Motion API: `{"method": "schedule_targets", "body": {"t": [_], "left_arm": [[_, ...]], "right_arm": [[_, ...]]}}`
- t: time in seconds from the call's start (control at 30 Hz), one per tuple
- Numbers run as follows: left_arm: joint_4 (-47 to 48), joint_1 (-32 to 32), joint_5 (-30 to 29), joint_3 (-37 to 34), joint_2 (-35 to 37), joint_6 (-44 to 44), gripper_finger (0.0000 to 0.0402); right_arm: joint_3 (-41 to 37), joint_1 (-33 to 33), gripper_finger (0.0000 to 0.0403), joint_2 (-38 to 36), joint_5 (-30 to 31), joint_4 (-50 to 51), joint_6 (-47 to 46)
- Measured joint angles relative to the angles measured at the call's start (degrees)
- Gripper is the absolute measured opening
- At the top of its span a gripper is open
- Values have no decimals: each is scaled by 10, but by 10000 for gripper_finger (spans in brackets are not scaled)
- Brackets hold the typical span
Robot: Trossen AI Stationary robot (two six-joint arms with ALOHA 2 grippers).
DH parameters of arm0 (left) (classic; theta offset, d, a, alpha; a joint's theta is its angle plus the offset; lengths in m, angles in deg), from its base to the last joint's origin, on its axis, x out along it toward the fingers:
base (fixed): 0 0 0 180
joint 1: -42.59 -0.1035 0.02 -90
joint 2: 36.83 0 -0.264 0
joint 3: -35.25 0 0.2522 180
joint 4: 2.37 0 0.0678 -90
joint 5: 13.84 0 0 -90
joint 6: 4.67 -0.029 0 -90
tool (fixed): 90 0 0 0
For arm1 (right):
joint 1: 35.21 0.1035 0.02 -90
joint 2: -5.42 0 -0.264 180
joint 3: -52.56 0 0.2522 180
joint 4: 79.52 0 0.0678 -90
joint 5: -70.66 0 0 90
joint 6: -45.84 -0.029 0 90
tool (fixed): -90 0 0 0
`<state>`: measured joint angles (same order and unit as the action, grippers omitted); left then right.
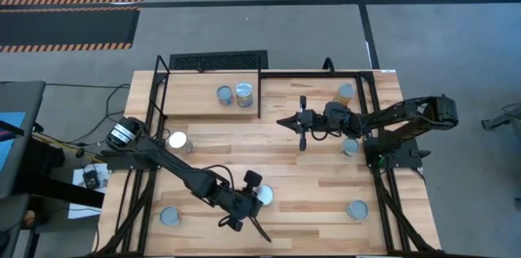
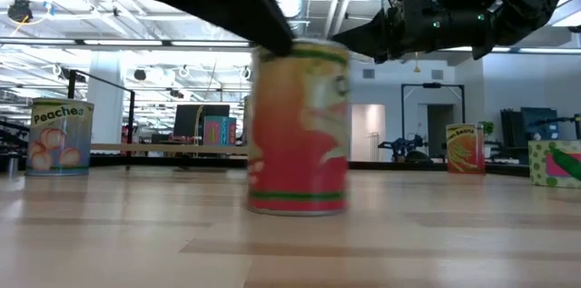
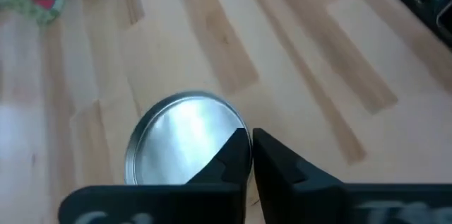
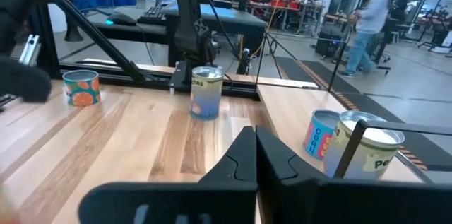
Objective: Pick and place cans onto a shelf
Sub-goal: Put the canned corn on the shelf
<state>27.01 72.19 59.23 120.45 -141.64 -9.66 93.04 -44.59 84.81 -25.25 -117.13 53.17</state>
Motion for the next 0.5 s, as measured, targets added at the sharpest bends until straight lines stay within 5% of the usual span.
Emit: {"method": "schedule_targets", "body": {"t": [0.17, 0.5], "left_arm": [[92, -9, -66, 0, 84, 94, 1], [442, -84, -241, -32, 291, 424, 0]], "right_arm": [[0, 0, 8, 0, 0, 2, -2], [0, 0, 8, 0, 0, 2, -7]]}}
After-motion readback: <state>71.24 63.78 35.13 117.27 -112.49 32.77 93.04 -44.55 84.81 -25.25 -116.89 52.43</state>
